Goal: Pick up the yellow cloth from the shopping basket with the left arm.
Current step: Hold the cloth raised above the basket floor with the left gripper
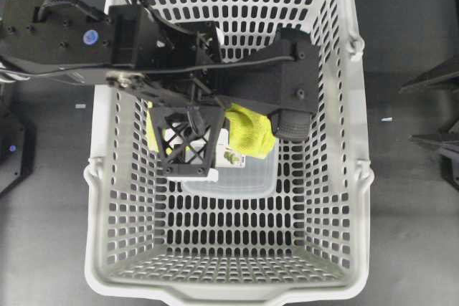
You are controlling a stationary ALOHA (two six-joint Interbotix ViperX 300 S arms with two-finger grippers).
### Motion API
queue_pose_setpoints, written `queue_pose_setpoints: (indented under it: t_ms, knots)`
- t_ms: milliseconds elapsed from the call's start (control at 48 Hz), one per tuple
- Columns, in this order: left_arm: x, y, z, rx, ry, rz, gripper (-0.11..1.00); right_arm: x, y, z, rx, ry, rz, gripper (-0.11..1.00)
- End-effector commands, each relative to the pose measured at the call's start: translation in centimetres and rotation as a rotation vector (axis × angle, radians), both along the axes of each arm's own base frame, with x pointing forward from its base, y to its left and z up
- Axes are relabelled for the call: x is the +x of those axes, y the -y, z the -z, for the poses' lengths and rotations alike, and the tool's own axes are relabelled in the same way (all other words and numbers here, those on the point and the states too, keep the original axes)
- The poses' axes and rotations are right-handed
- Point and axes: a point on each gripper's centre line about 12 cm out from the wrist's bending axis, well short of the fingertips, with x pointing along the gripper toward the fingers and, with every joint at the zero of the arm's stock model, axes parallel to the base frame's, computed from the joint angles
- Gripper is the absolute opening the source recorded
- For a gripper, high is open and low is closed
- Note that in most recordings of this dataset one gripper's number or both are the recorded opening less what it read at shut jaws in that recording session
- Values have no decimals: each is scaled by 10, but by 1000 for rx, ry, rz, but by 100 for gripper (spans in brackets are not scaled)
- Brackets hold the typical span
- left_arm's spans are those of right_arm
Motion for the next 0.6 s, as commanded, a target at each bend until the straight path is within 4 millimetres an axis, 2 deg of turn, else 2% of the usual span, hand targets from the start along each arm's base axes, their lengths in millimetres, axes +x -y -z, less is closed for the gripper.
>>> queue_pose_setpoints:
  t_ms: [0, 313, 584]
  knots:
    - [-4, -1, -8, 3, 12, 2, 20, 1, 0, -2, -1, 11, 2, 78]
    - [-2, -2, -7, 3, 22, 0, 20, 1, 0, -2, 2, 15, 2, 78]
    - [2, -7, 4, 2, -6, -22, 20, 0, 0, -2, 3, 20, 2, 78]
